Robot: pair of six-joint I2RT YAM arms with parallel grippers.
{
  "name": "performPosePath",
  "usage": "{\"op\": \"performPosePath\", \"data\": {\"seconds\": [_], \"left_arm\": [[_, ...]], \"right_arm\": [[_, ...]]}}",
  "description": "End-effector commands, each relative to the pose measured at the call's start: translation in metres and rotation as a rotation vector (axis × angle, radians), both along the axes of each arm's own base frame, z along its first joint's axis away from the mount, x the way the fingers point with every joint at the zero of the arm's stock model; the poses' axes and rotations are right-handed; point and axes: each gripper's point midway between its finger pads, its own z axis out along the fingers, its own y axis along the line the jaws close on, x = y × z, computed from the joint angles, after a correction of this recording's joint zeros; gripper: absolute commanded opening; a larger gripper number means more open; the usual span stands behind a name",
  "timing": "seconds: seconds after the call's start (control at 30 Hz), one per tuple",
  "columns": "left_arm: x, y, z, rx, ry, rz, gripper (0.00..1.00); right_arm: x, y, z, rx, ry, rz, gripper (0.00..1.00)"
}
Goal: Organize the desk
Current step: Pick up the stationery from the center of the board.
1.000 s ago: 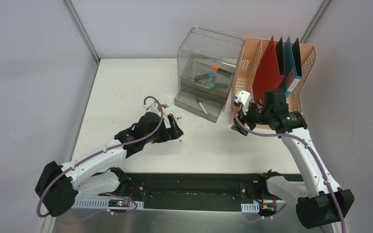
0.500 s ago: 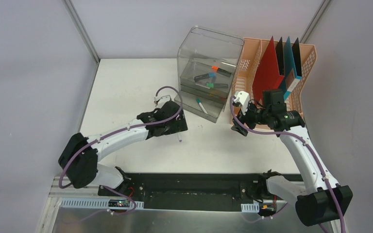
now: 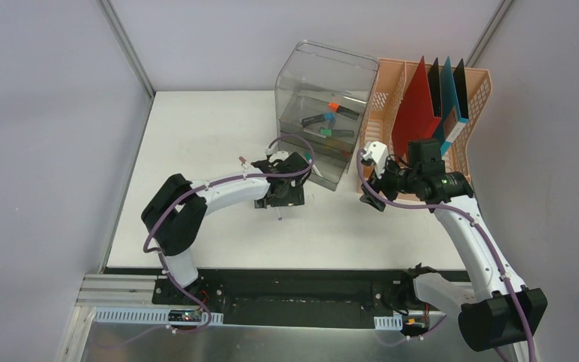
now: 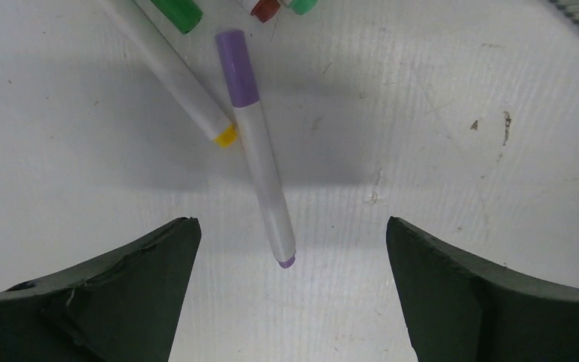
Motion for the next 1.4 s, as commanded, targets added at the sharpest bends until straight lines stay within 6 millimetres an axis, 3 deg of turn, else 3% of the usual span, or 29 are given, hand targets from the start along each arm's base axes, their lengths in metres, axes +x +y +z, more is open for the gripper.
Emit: {"op": "performPosePath", "data": {"seconds": [0.0,0.2,0.3,0.4,0.57,1.1,1.37], "left_arm": [[0.007,0.0,0.0,0.066,-0.012,-0.03,0.95],[0.009,-0.001,-0.008,0.088,0.001,-0.043,0.84],[0.009,-0.001,-0.011,0.094,0.004,-0.047,0.74],[0.008,-0.003,-0.013,0.09,0.011,-0.067,0.58],[0.008,-0.004,-0.017,0.091,0.016,-0.08,0.45],[0.0,-0.006,-0.029,0.076,0.04,-0.154,0.19],[-0.006,-0.007,-0.026,0.033,0.028,-0.193,0.05]], "right_arm": [[0.005,0.0,0.003,0.006,-0.036,0.01,0.75],[0.005,0.001,0.003,0.007,-0.033,0.011,0.75],[0.005,0.0,0.003,0.006,-0.035,0.012,0.75],[0.005,0.0,0.003,0.008,-0.034,0.012,0.75],[0.005,0.0,0.003,0.008,-0.033,0.012,0.75],[0.003,0.0,0.005,0.012,-0.038,0.017,0.75],[0.003,0.0,0.005,0.016,-0.039,0.014,0.75]]}}
